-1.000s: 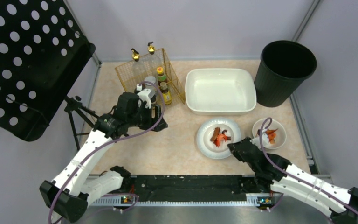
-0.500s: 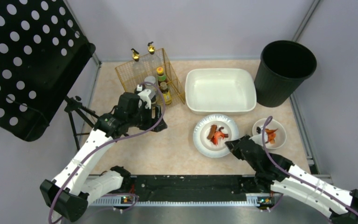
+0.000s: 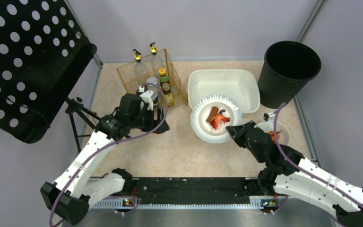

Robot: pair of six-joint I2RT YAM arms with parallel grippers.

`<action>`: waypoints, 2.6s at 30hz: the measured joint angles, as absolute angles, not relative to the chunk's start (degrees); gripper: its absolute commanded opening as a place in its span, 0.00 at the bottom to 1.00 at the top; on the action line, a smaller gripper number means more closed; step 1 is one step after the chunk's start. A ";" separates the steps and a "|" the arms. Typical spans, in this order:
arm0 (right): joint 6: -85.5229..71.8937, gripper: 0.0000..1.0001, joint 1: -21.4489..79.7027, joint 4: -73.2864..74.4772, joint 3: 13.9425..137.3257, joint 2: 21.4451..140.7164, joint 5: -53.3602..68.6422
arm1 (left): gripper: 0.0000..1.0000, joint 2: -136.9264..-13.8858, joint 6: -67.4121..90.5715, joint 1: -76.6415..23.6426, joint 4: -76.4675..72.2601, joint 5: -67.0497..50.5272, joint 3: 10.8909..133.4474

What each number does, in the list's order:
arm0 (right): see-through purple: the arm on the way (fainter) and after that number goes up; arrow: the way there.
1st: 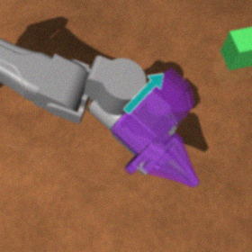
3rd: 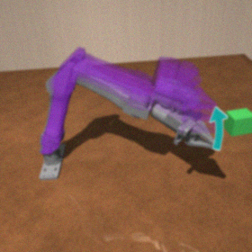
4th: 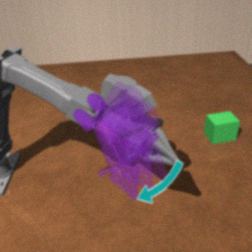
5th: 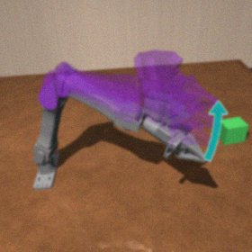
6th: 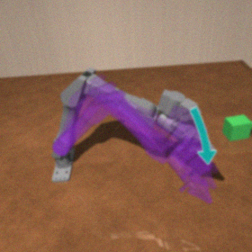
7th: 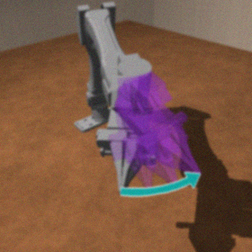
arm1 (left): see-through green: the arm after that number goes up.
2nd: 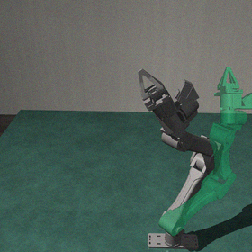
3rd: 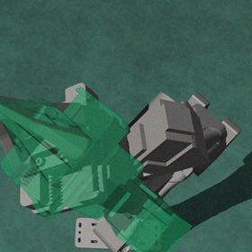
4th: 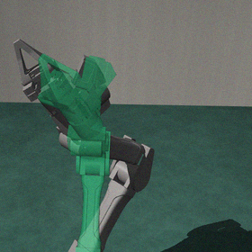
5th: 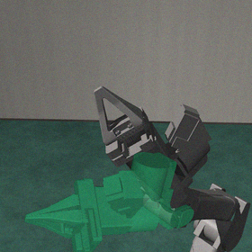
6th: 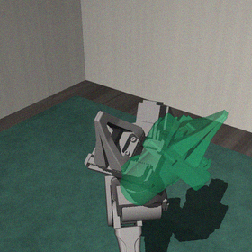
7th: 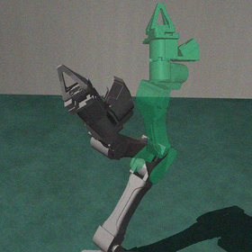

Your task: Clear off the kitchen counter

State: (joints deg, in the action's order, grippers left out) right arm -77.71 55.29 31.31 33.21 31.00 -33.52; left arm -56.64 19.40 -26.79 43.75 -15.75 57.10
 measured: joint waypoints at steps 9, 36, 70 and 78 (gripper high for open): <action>-77.67 0.00 52.27 31.33 41.30 37.93 -36.58 | 0.77 -56.64 19.44 -26.81 43.70 -17.12 57.10; -71.77 0.00 12.53 23.38 70.50 63.07 -7.51 | 0.77 -57.06 19.42 -26.81 43.40 -17.28 57.10; -55.29 0.00 -24.56 42.04 88.86 71.64 3.09 | 0.77 -54.68 19.40 -29.10 43.18 -16.95 56.66; -48.75 0.00 -24.56 44.88 94.06 71.75 -1.48 | 0.77 -53.65 19.33 -31.22 43.22 -15.75 56.64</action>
State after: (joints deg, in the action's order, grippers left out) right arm -48.75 -24.56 44.88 94.06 71.75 -1.48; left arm -53.65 19.33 -31.22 43.22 -15.75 56.64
